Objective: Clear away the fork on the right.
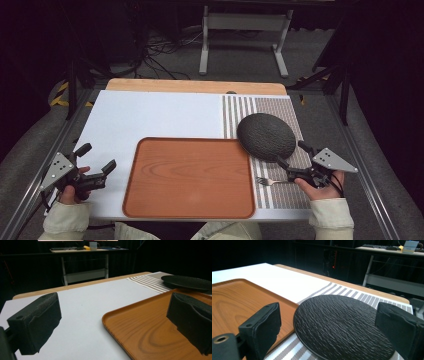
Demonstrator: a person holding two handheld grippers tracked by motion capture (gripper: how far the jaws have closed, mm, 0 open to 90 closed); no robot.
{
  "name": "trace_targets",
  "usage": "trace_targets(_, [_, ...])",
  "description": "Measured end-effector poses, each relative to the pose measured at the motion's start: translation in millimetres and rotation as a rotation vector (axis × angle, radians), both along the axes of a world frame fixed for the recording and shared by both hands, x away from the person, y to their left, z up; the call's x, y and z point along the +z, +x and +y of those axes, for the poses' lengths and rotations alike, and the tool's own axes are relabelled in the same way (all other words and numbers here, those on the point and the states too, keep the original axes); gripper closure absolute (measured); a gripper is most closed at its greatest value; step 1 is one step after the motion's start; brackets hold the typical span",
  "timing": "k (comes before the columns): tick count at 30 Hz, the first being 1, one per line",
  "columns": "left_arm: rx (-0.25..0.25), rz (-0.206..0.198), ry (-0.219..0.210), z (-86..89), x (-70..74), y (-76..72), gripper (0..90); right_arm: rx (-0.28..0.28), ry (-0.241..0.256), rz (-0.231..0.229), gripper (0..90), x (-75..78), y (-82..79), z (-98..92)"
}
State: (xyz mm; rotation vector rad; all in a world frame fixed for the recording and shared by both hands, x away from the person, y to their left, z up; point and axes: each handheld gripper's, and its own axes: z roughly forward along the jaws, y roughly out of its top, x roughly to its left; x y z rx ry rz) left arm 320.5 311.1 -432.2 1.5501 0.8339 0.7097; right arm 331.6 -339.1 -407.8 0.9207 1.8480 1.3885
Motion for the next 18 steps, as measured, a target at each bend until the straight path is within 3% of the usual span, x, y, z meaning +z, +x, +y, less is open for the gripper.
trace_targets(12, [0.002,0.007,-0.001,0.0,0.0,0.2,0.0,0.026,-0.053,0.045,8.8,8.6,0.8,-3.2])
trace_targets(18, [0.003,0.008,0.002,0.4,-0.1,0.1,0.0,0.082,-0.177,0.099,10.3,28.9,7.0,-0.8])
